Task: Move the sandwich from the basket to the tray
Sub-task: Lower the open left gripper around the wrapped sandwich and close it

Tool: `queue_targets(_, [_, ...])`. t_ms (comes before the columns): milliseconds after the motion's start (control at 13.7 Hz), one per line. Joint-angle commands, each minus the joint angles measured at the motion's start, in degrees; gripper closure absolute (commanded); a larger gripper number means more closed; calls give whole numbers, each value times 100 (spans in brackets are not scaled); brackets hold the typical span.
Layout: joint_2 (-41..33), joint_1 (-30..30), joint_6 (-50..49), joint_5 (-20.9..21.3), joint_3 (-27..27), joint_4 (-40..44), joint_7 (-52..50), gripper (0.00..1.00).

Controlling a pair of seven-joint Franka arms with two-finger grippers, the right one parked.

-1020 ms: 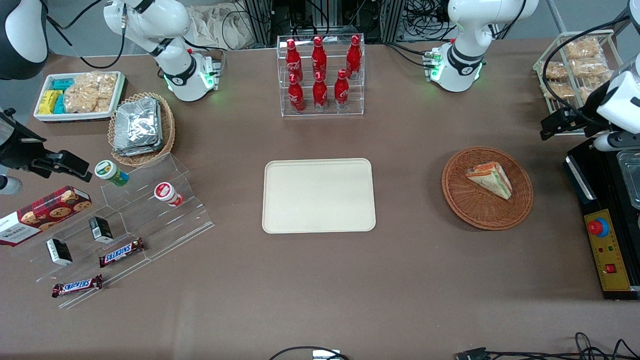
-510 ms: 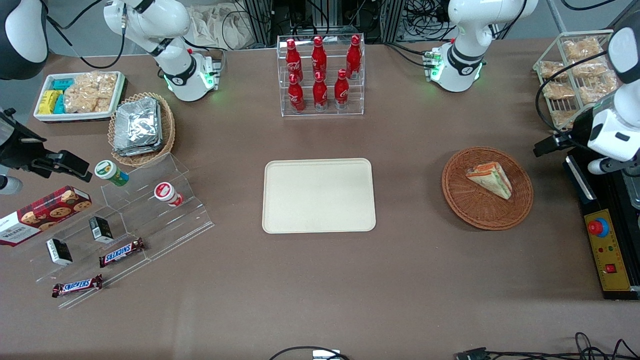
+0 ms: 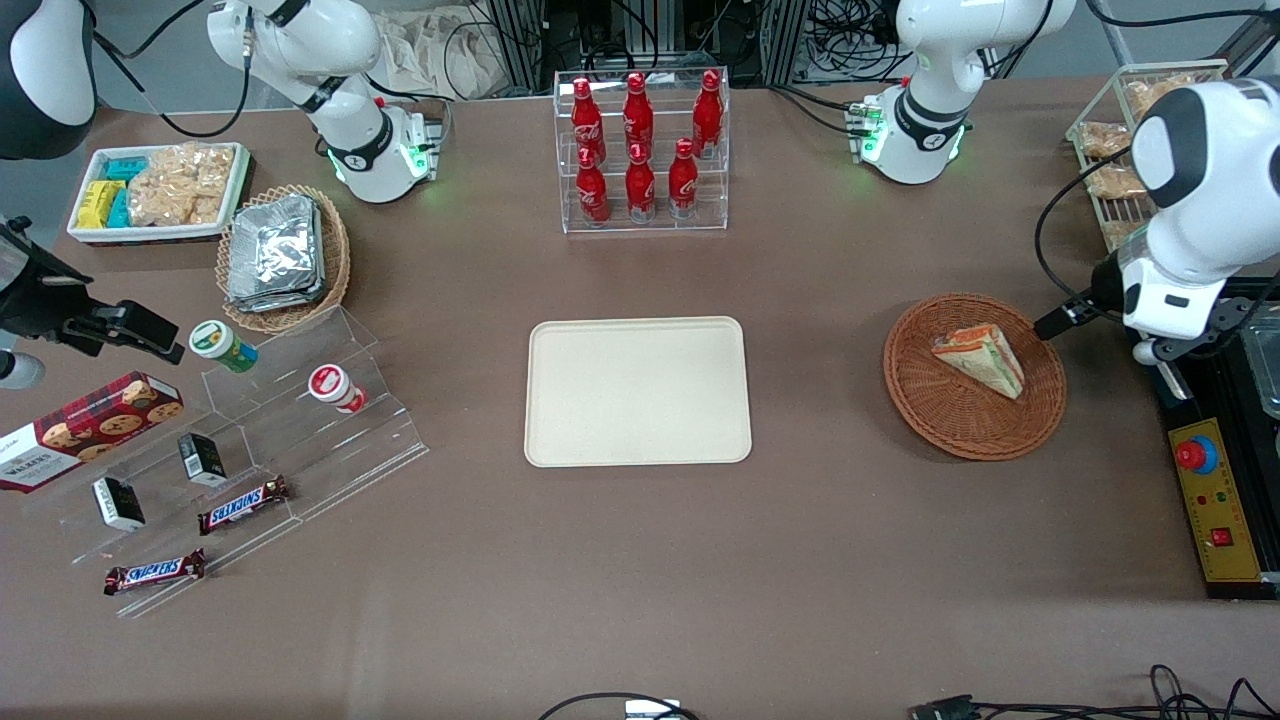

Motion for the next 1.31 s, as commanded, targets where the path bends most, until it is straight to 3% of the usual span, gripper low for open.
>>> queue_targets(0, [-180,7,555,110,-27,-518,-503,0])
queue_targets(510, [409,-54,1892,110,-54,-1187,-1822,0])
queue_targets(1238, [910,-63,2789,110,-62,-1574,-2244,0])
